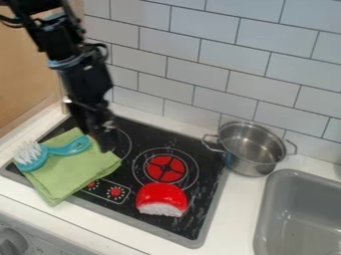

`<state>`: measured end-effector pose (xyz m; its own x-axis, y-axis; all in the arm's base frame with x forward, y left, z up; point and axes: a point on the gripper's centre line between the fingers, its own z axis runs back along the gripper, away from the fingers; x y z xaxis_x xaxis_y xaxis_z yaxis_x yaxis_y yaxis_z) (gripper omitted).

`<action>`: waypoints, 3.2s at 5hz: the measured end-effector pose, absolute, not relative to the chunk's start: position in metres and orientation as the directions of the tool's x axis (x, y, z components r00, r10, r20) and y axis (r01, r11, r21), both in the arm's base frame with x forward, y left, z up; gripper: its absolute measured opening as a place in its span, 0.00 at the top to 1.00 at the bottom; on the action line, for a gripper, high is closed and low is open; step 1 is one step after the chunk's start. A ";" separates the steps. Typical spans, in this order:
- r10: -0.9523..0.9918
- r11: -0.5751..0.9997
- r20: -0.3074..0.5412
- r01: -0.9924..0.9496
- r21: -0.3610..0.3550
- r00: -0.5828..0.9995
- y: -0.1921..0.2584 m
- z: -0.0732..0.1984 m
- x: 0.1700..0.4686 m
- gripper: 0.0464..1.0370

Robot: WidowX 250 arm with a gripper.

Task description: Move the silver pot on the upper left side of the stove

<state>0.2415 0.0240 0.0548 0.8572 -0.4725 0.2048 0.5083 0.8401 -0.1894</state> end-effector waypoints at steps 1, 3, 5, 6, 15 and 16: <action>-0.380 0.882 0.242 0.428 -0.197 0.893 0.005 0.059 0.253 0.04; -0.136 0.957 0.261 0.194 -0.214 0.956 -0.036 0.068 0.272 0.04; -0.051 0.975 0.259 0.104 -0.195 0.965 -0.080 0.062 0.302 0.04; 0.003 0.986 0.257 0.039 -0.160 0.966 -0.099 0.050 0.306 0.04; -0.126 0.990 0.199 0.135 -0.029 0.972 -0.071 0.014 0.375 0.04; -0.155 0.987 0.178 0.160 -0.016 0.972 -0.070 0.005 0.376 0.10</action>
<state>0.3765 -0.0703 0.0046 0.9717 -0.1547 0.1783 0.1600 0.9870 -0.0160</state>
